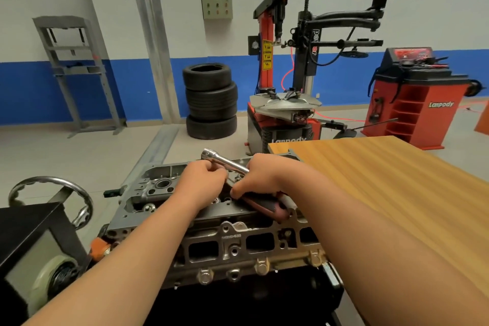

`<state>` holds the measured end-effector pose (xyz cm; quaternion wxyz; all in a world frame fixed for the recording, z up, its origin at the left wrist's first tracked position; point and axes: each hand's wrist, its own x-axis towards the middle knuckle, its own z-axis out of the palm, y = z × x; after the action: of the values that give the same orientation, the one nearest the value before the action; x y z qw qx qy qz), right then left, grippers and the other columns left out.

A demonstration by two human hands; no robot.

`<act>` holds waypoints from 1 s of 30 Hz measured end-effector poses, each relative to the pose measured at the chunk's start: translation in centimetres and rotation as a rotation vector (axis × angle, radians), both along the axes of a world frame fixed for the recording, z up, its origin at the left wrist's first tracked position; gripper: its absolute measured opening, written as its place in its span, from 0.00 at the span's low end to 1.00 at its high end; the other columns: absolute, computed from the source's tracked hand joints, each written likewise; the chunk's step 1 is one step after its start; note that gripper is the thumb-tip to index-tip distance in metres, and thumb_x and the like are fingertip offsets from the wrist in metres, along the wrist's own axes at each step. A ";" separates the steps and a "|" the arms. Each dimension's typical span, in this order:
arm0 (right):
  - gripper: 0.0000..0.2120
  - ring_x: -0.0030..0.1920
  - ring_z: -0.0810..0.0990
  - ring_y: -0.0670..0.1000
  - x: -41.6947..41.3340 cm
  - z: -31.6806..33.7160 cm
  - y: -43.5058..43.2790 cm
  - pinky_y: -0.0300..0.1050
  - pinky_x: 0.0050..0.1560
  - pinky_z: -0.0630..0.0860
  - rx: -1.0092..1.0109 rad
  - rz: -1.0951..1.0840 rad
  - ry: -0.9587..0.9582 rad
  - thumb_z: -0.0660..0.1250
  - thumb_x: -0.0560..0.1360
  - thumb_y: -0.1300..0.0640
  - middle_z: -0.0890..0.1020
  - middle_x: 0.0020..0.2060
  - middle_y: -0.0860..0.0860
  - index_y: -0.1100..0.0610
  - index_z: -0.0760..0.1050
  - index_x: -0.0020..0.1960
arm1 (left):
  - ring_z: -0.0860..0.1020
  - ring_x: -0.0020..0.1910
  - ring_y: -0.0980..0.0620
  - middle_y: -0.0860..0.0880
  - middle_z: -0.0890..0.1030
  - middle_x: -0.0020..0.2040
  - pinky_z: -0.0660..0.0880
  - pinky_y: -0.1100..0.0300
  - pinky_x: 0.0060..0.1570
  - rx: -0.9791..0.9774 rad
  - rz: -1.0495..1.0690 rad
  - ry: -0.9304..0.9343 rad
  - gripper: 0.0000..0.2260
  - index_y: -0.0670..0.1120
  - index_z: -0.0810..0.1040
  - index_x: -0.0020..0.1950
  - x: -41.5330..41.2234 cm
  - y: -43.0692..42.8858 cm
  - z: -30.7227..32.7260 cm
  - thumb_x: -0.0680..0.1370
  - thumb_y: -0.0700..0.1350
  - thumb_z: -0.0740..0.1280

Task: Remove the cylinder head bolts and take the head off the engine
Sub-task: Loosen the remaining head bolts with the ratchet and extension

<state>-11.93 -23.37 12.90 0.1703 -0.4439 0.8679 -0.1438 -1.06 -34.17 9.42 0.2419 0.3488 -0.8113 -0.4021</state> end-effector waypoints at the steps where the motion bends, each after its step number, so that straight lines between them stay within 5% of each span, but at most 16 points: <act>1: 0.18 0.33 0.80 0.49 -0.2 0.0 0.1 0.39 0.29 0.73 -0.025 -0.004 -0.036 0.72 0.63 0.39 0.82 0.33 0.50 0.54 0.77 0.41 | 0.77 0.34 0.52 0.49 0.82 0.36 0.70 0.60 0.32 0.036 0.010 0.041 0.06 0.50 0.82 0.39 0.0 0.1 0.3 0.74 0.46 0.66; 4: 0.16 0.31 0.79 0.49 -1.3 -0.1 1.3 0.41 0.30 0.74 -0.233 -0.072 -0.440 0.69 0.69 0.44 0.83 0.35 0.51 0.56 0.78 0.45 | 0.78 0.33 0.51 0.51 0.82 0.32 0.73 0.60 0.32 0.060 0.014 0.193 0.06 0.51 0.82 0.38 -0.9 0.8 1.8 0.73 0.45 0.67; 7: 0.12 0.22 0.67 0.47 -3.8 0.3 4.1 0.36 0.21 0.63 -0.463 -0.079 -0.896 0.63 0.76 0.49 0.74 0.26 0.48 0.55 0.76 0.38 | 0.84 0.42 0.49 0.50 0.84 0.37 0.80 0.55 0.43 0.196 -0.109 0.361 0.05 0.52 0.81 0.43 -2.5 2.7 3.1 0.75 0.43 0.67; 10: 0.18 0.20 0.62 0.45 -6.3 0.7 7.3 0.36 0.20 0.60 -0.617 -0.174 -1.055 0.60 0.77 0.49 0.68 0.23 0.46 0.53 0.74 0.30 | 0.84 0.45 0.52 0.52 0.85 0.43 0.77 0.60 0.41 0.166 -0.314 0.187 0.02 0.56 0.79 0.47 -3.7 5.1 2.3 0.77 0.50 0.66; 14: 0.12 0.21 0.64 0.46 -6.6 -0.2 9.7 0.37 0.22 0.62 -0.517 -0.289 -0.923 0.61 0.75 0.49 0.69 0.22 0.47 0.55 0.70 0.37 | 0.81 0.45 0.58 0.54 0.81 0.51 0.71 0.61 0.39 0.196 -0.450 0.044 0.14 0.56 0.78 0.49 -5.1 8.0 0.7 0.80 0.61 0.57; 18: 0.13 0.23 0.69 0.47 -3.8 -0.8 8.2 0.38 0.24 0.66 -0.371 -0.280 -0.549 0.63 0.74 0.46 0.76 0.25 0.49 0.57 0.74 0.42 | 0.77 0.53 0.49 0.47 0.80 0.54 0.71 0.53 0.54 0.291 -0.325 0.008 0.33 0.46 0.80 0.60 -5.5 8.4 1.4 0.74 0.70 0.54; 21: 0.14 0.23 0.70 0.50 -1.7 -0.4 6.0 0.38 0.24 0.66 -0.348 -0.265 -0.364 0.60 0.75 0.48 0.75 0.27 0.52 0.58 0.73 0.39 | 0.80 0.50 0.47 0.46 0.83 0.49 0.75 0.50 0.58 0.382 -0.278 0.007 0.29 0.46 0.82 0.54 -4.3 6.8 1.7 0.72 0.69 0.60; 25: 0.14 0.27 0.71 0.52 -0.4 2.2 4.3 0.42 0.27 0.67 -0.364 -0.246 0.092 0.62 0.76 0.50 0.74 0.29 0.53 0.60 0.74 0.40 | 0.78 0.41 0.52 0.49 0.83 0.41 0.74 0.56 0.43 0.002 -0.248 -0.020 0.20 0.47 0.82 0.45 -2.0 4.5 1.9 0.79 0.60 0.59; 27: 0.13 0.28 0.71 0.52 0.9 4.0 3.0 0.43 0.28 0.69 -0.603 -0.232 -0.003 0.62 0.76 0.51 0.73 0.30 0.53 0.60 0.73 0.41 | 0.78 0.36 0.54 0.52 0.82 0.38 0.74 0.58 0.39 -0.079 -0.256 -0.054 0.13 0.51 0.82 0.44 -0.4 2.9 1.8 0.79 0.55 0.62; 30: 0.06 0.27 0.74 0.50 3.6 6.5 -0.3 0.44 0.29 0.75 -0.940 -0.129 -0.492 0.61 0.77 0.58 0.73 0.29 0.52 0.58 0.72 0.42 | 0.80 0.40 0.53 0.51 0.84 0.41 0.75 0.58 0.40 0.024 -0.134 0.023 0.10 0.50 0.82 0.44 2.3 -0.5 2.1 0.79 0.50 0.64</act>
<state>-8.31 -23.64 19.41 0.1425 -0.3710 0.6699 -0.6271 1.23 -34.65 11.55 0.2198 0.2920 -0.8250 -0.4310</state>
